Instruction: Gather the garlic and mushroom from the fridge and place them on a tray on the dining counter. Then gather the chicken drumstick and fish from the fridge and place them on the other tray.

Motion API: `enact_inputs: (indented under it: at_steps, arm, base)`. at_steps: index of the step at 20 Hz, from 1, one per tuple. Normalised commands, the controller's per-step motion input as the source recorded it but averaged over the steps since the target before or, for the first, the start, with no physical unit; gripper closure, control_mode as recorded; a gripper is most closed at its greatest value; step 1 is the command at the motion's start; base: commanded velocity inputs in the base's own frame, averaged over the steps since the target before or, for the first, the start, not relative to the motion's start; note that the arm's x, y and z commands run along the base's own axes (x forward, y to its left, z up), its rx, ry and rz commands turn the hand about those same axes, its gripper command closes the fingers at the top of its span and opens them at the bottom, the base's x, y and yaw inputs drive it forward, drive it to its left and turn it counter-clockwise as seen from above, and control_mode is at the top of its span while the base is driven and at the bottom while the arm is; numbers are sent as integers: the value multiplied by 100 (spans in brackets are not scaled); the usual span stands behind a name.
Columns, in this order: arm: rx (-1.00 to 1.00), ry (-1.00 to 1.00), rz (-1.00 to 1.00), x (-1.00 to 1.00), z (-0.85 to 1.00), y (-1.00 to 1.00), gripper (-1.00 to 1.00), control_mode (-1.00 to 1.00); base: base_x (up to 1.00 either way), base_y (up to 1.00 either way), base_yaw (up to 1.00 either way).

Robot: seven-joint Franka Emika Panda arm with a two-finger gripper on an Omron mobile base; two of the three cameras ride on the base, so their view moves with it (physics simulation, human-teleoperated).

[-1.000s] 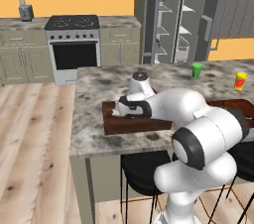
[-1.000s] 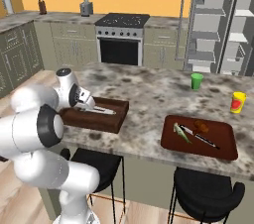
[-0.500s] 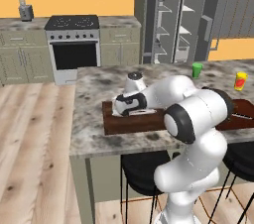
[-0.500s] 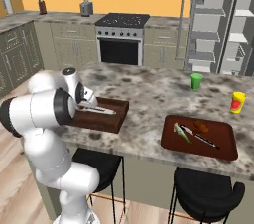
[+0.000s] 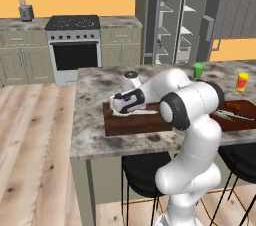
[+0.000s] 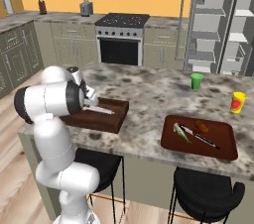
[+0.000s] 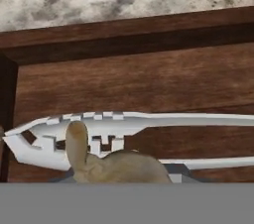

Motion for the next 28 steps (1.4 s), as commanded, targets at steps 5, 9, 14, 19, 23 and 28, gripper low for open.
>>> enact_inputs:
  at_steps: [5,9,14,19,23,28]
  arm:
    - [0,3,0,9,-32,4,-100,-100]
    - [0,0,0,-41,-9,0,-100,-100]
    - [0,0,0,-58,0,0,-100,-100]
    - [0,0,-2,-17,8,0,-100,-100]
    - [0,-1,-2,-12,60,-1,-100,-100]
    - [-2,-14,0,-63,90,0,-100,-100]
  base:
    - [0,0,0]
    - [0,0,0]
    - [0,0,0]
    - [0,0,0]
    - [0,0,0]
    - [0,0,0]
